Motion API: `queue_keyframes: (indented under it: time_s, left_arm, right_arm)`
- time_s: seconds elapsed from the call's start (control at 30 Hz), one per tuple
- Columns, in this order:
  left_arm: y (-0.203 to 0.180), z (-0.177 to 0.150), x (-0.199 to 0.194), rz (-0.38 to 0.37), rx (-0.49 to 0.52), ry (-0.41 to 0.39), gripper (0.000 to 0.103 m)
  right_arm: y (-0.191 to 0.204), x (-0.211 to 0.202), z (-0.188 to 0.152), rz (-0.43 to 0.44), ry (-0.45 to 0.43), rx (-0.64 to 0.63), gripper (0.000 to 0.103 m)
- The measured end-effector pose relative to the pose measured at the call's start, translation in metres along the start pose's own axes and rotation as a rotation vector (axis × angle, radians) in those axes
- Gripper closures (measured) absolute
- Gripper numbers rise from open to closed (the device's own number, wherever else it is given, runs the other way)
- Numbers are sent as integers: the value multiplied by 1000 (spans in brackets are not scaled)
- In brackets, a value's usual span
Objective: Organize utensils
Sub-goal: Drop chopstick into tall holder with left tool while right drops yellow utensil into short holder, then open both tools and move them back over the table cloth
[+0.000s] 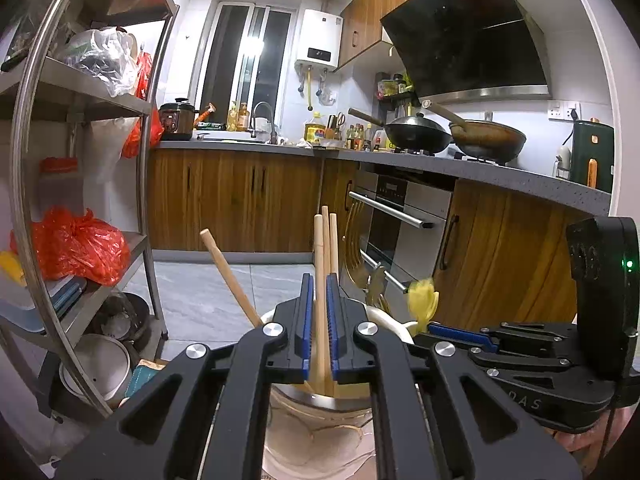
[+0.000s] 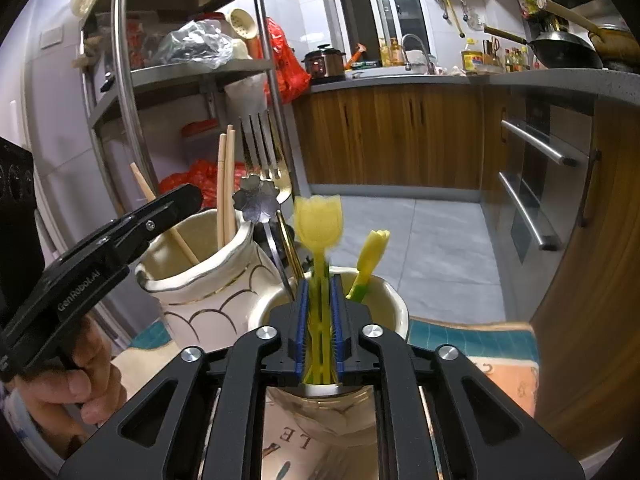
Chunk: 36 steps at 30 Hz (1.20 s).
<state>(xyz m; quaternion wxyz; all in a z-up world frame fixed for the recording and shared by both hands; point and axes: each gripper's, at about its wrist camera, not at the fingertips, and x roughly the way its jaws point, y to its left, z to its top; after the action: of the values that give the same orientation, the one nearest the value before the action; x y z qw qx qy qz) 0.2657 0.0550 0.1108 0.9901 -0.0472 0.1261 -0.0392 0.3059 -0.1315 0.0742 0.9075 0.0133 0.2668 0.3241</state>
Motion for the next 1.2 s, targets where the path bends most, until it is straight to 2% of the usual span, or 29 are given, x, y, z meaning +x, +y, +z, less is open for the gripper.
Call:
queue_keyframes:
  time_s: [0.3,0.37,0.6,0.67,0.77,0.83,1.0,1.1,1.17,1.2]
  left_arm:
    - [0,0,-8,6,22,4,93]
    - [0,0,-9,10,22,3,83]
    - [-2,1,-12,12,32,3,75]
    - [-3,1,-14,7,35,0,63]
    - [-4,1,-18,5,45,-8,55]
    - [-5,0,-21,2,49,-12,51]
    - [-6,-1,-31,-5,63,-12,46]
    - [-5,-2,-41,-9,69,-17,39]
    - [-5,-3,-47,-4,70,-23,29]
    - [-5,-4,-51,2,73,-28,26]
  right_arm:
    - [1,-7,0,2,-18,-4,83]
    - [0,-9,0,1,-24,-3,83]
    - [-3,-15,-1,25,-36,14,83]
    - [-2,-17,-2,20,-42,13,82]
    - [-2,-21,-3,16,-55,14,79]
    - [-3,-25,-3,5,-72,16,72]
    - [-10,-40,-8,-10,-117,39,58]
    - [-12,-47,-12,-19,-122,40,55]
    - [-13,-52,-15,-20,-124,42,47]
    - [-13,-54,-16,-22,-128,41,38]
